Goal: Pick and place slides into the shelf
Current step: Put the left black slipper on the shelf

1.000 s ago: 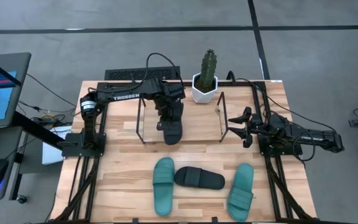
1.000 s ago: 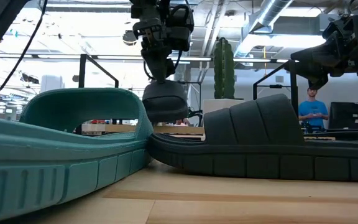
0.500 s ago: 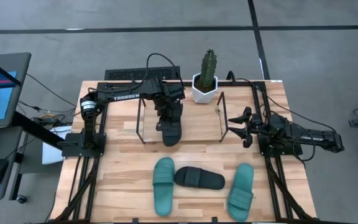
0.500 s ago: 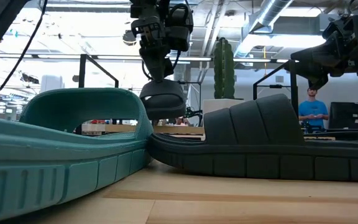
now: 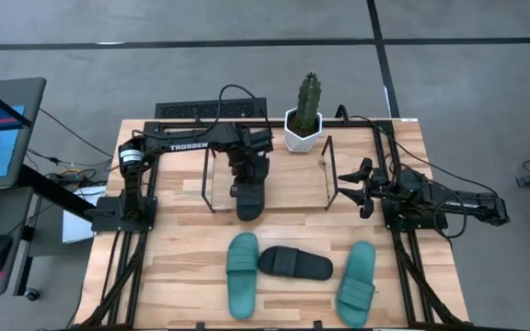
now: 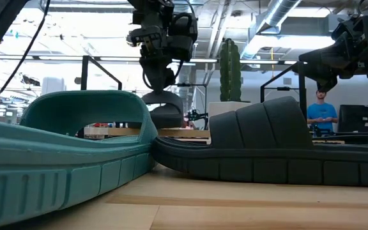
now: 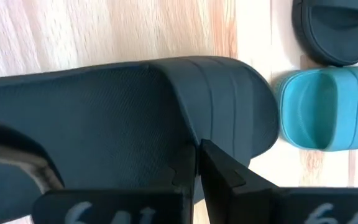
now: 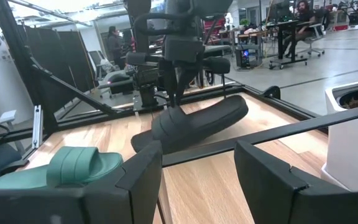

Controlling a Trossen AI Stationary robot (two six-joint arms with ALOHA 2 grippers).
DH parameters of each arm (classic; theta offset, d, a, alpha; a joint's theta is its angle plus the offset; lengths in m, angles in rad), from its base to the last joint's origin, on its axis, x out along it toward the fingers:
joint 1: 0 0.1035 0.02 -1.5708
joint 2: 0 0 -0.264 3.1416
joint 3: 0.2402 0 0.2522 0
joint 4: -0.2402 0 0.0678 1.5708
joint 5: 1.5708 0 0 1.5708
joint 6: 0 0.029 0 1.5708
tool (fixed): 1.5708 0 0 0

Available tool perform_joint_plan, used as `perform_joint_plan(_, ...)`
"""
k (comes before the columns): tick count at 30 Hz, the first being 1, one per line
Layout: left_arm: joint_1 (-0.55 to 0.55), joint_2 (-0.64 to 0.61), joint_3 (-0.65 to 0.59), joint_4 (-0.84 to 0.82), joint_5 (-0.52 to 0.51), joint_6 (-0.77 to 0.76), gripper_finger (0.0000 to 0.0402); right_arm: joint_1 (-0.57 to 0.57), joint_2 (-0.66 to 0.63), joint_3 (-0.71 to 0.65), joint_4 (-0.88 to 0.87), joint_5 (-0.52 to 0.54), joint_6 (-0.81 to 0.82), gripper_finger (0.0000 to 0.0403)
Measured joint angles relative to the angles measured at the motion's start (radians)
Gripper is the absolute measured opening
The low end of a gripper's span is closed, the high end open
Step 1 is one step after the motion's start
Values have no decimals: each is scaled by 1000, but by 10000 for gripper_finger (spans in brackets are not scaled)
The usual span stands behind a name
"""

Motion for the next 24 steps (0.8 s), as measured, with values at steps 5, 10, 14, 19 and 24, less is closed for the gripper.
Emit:
perform_joint_plan(5, 0, 0, 0, 24, 12, -1, 0, 0, 0, 0, 0, 0, 0, 191)
perform_joint_plan(10, 0, 0, 0, 25, 12, 0, 0, 0, 0, 0, 0, 0, 0, 194)
perform_joint_plan(14, 0, 0, 0, 25, 11, 0, 0, 0, 0, 0, 0, 0, 0, 194)
perform_joint_plan(19, 1, 0, 0, 28, -22, 7, 15, 0, 0, 0, 0, 0, 0, 192)
perform_joint_plan(24, 1, 0, 0, 29, -71, 8, 41, 0, 0, 0, 0, 0, 0, 191)
